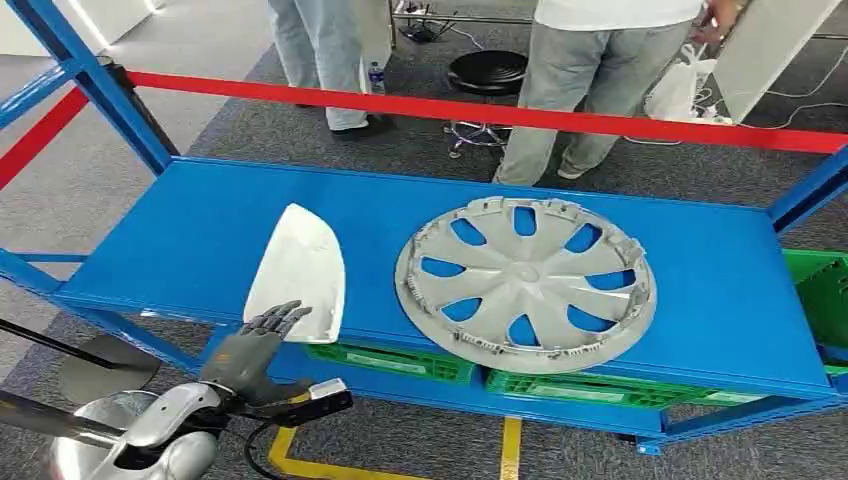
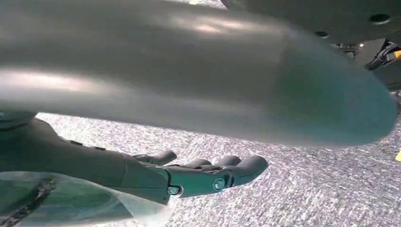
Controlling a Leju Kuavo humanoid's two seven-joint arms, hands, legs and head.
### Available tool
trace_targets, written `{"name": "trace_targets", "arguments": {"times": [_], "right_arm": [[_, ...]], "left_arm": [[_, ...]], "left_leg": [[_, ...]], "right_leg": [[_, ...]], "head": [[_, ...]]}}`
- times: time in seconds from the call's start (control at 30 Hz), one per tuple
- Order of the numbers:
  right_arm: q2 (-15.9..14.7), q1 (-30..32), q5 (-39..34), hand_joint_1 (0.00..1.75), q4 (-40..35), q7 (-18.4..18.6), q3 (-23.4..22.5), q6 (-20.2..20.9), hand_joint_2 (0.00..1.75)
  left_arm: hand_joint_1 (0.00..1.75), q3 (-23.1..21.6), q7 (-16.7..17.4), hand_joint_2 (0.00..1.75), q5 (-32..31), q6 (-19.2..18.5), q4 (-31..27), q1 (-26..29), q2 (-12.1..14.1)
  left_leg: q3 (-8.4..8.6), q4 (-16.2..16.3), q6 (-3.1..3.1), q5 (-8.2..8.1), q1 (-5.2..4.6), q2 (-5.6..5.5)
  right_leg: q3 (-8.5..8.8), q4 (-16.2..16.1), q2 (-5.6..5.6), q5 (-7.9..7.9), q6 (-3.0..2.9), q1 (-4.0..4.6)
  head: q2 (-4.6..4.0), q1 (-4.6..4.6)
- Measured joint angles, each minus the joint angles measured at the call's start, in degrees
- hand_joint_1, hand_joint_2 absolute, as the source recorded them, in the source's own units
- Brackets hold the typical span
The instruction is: Take the parts from the cabinet and place them on the table.
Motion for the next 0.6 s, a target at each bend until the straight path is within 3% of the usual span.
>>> {"name": "trace_targets", "arguments": {"times": [0.03,0.6], "right_arm": [[0.0,0.01,-0.11,0.0,-0.07,0.04,0.0,0.0,0.0],[0.0,0.05,-0.96,0.0,-0.79,0.5,0.0,0.09,0.0]], "left_arm": [[1.75,0.0,0.04,1.75,-0.13,0.0,0.28,-0.16,-0.02],[1.75,-0.07,-0.11,1.75,-1.53,1.42,1.88,-2.56,-0.61]], "left_leg": [[0.0,0.0,0.0,0.0,0.0,0.0],[0.09,0.0,0.01,0.0,0.0,0.0]], "right_leg": [[0.0,0.0,0.0,0.0,0.0,0.0],[0.11,0.0,-0.01,0.0,0.0,0.0]], "head": [[0.0,0.0],[0.0,0.0]]}}
